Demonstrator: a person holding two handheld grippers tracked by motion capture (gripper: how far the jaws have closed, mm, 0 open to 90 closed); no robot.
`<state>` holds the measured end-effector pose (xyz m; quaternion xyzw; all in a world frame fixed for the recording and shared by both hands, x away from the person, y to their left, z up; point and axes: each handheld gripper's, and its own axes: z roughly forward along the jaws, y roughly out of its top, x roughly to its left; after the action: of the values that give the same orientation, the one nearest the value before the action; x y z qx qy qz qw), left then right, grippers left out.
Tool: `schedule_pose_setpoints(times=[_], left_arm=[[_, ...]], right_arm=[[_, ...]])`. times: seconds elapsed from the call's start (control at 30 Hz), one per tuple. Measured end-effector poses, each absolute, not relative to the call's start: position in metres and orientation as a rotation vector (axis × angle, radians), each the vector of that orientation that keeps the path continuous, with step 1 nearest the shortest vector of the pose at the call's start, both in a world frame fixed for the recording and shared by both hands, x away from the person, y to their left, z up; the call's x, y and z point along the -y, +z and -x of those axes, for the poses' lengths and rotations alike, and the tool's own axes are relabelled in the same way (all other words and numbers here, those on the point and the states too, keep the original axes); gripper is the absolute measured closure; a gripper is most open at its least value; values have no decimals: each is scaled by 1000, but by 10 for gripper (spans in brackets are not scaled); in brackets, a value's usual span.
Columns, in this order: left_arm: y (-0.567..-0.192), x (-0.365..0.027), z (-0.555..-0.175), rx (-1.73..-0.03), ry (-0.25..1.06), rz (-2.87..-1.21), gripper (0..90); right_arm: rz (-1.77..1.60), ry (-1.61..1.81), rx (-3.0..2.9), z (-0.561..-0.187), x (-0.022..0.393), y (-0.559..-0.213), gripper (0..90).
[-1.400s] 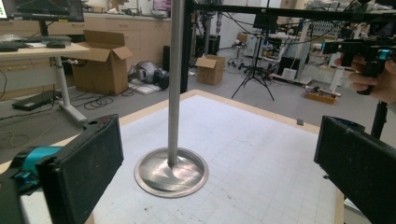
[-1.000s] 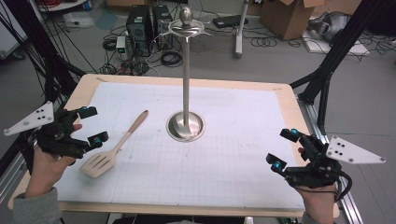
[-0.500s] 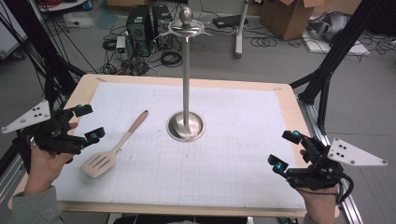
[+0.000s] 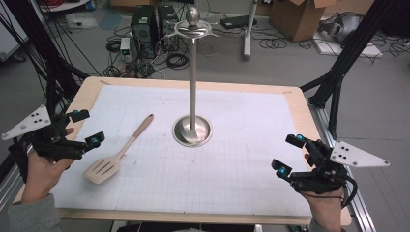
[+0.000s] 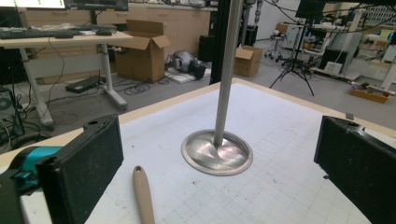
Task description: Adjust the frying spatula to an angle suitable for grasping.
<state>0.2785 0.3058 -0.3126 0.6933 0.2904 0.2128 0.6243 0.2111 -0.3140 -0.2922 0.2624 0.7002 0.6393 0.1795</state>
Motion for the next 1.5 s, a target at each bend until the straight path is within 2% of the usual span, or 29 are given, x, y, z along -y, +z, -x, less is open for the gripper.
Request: schedule_pose_setpoints(times=[0.57,1.5], left_arm=[[-339,-302,-297,-760,490,-1646,18],[-364,-286,-311,-821,483,-1707,24]], right_arm=[[-752,1795,-1992,-212,314,-296,116],[-768,1781,-2008,-211,314,-299,116]])
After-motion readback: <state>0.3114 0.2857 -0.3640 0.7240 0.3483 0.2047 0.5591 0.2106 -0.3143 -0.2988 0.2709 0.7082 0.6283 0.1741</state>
